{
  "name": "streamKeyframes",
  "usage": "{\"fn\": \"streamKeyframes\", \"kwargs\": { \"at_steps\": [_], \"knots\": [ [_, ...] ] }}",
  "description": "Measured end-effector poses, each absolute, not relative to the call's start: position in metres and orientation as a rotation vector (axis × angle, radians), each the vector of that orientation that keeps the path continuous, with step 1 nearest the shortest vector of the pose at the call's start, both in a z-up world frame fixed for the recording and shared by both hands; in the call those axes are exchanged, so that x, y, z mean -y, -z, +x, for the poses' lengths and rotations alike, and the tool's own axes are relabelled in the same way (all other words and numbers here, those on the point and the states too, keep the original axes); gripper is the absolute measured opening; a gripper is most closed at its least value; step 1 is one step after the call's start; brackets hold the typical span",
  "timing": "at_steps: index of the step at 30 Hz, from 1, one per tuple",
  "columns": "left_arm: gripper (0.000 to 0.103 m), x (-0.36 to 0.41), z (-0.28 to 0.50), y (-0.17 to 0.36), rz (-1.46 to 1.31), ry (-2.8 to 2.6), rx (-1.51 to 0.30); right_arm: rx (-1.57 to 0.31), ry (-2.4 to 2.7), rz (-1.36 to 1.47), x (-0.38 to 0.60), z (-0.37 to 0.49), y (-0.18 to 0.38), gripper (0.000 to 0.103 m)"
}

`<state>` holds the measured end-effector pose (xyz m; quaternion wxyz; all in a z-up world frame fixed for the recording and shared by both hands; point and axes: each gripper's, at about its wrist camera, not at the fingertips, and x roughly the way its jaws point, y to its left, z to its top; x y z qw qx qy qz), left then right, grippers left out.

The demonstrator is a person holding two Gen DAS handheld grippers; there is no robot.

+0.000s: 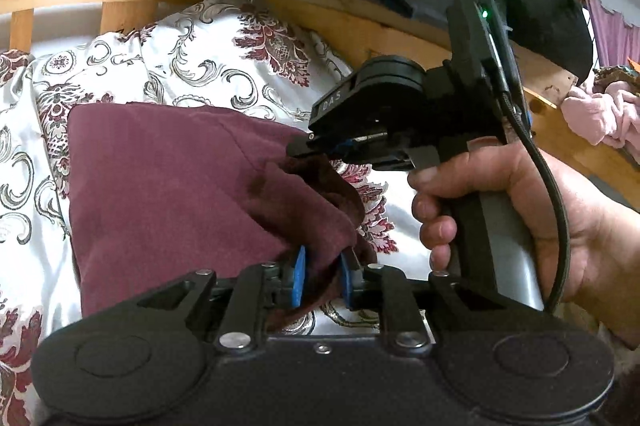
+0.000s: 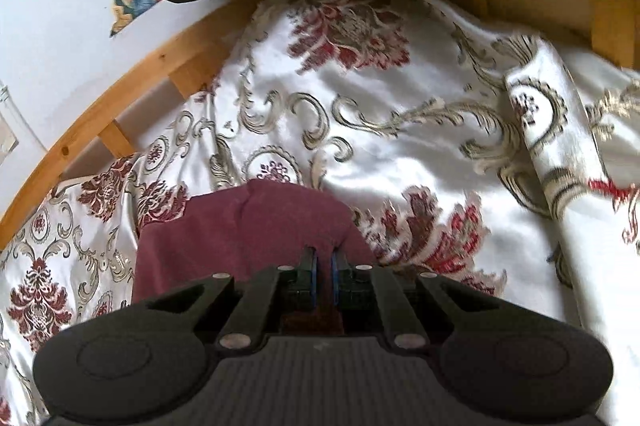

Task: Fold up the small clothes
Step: 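Open both tools and lift them away from the folded shirt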

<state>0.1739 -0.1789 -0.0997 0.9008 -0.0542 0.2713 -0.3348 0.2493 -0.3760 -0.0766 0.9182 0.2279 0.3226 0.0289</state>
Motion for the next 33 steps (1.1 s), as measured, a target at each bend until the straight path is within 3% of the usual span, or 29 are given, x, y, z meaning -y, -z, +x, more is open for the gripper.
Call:
{"fn": "streamKeyframes", "kwargs": {
  "at_steps": [3, 8, 14, 21, 26, 28, 33],
  "knots": [
    [0.030, 0.176, 0.172, 0.098, -0.113, 0.695, -0.562, -0.675, -0.059, 0.476, 0.377, 0.250, 0.079, 0.008],
    [0.068, 0.164, 0.164, 0.090, -0.127, 0.638, -0.528, -0.679, -0.059, 0.482, 0.378, 0.250, 0.079, 0.008],
    [0.102, 0.135, 0.154, 0.075, -0.200, 0.512, -0.442, -0.688, -0.055, 0.486, 0.379, 0.251, 0.080, 0.009],
    [0.102, 0.098, 0.172, 0.073, -0.336, 0.293, -0.466, -0.700, -0.044, 0.489, 0.381, 0.249, 0.080, 0.013],
    [0.102, 0.076, 0.195, 0.092, -0.504, 0.204, -0.625, -0.700, -0.054, 0.523, 0.385, 0.243, 0.077, 0.044],
    [0.102, 0.074, 0.201, 0.100, -0.544, 0.185, -0.692, -0.693, -0.076, 0.555, 0.387, 0.242, 0.076, 0.068],
    [0.102, 0.073, 0.211, 0.118, -0.566, 0.161, -0.821, -0.693, -0.133, 0.581, 0.383, 0.238, 0.071, 0.092]
  ]
}}
